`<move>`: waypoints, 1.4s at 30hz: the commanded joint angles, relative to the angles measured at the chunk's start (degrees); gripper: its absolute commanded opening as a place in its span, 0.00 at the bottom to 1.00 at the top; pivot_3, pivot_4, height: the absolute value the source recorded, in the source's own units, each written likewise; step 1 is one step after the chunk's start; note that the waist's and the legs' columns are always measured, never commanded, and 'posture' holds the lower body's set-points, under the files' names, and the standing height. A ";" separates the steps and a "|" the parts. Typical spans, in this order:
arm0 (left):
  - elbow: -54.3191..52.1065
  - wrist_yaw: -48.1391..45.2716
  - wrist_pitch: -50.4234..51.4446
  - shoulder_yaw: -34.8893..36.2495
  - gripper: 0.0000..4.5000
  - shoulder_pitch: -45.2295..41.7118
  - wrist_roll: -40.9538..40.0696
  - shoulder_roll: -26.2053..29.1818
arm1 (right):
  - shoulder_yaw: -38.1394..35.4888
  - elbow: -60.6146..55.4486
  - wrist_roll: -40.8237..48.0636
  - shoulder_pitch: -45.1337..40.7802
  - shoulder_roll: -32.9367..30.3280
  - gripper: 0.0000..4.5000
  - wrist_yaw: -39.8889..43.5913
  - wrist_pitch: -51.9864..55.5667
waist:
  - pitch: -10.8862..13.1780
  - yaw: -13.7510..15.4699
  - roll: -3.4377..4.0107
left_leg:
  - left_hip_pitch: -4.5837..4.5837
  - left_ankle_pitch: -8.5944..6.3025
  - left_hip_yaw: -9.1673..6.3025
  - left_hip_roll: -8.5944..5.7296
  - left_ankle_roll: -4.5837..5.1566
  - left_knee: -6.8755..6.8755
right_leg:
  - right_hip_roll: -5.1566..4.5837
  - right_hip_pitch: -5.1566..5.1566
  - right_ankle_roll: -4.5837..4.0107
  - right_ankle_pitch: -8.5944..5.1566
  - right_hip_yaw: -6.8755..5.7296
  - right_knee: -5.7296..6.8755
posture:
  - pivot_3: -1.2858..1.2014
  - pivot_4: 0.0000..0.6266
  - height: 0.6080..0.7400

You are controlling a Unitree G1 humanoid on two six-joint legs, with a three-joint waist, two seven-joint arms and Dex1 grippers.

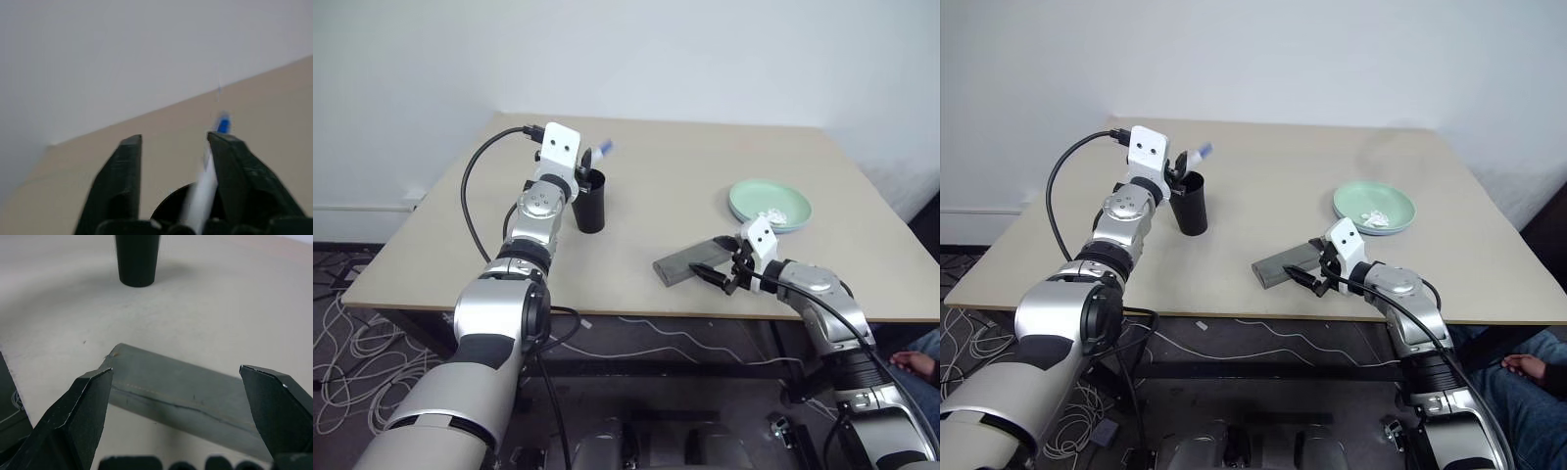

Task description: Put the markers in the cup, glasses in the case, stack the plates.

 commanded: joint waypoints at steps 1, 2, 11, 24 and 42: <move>-1.03 0.56 -1.64 -0.33 0.63 -0.76 0.31 -0.28 | -1.64 -2.78 0.65 -0.84 -0.79 1.00 -0.48 0.12 | 0.00 0.00 0.00 | 0.00 0.00 0.00 0.00 0.00 0.00 | 0.00 0.00 0.00 0.00 0.00 0.00 | 0.52 0.00 0.95; -1.04 0.52 -1.67 -0.30 0.63 -0.75 0.28 -0.31 | -1.67 -2.84 0.66 -0.81 -0.82 1.00 -0.47 0.15 | 0.00 -0.01 0.00 | 0.00 0.00 0.00 0.00 0.00 0.00 | -0.01 0.00 0.00 0.00 0.00 0.00 | 0.52 0.00 0.95; -1.19 -0.25 -1.53 1.19 0.63 -0.69 -1.34 0.14 | -1.40 -2.63 0.64 -1.10 -0.62 1.00 -0.39 0.23 | 0.00 0.00 0.00 | -0.01 0.00 0.01 0.01 0.00 -0.02 | -0.01 -0.05 -0.01 0.01 0.00 0.00 | 0.52 0.00 0.95; -7.23 -34.41 4.29 11.23 0.63 2.97 -17.74 5.71 | -3.73 1.69 0.51 -3.47 -0.78 1.00 -1.60 -1.44 | -0.01 -0.14 0.01 | -0.02 0.00 0.07 0.05 0.00 -0.01 | -0.02 -0.05 -0.02 0.01 -0.05 -0.02 | 0.52 0.00 0.95; -54.30 -31.26 11.74 -1.59 0.63 41.77 -17.44 -3.77 | -18.18 13.11 6.83 0.78 -11.19 1.00 3.08 -3.48 | -0.02 0.25 0.05 | 0.32 0.18 0.50 0.05 -0.30 -0.37 | -0.28 0.09 -0.18 0.28 0.01 -0.12 | 0.52 0.00 0.95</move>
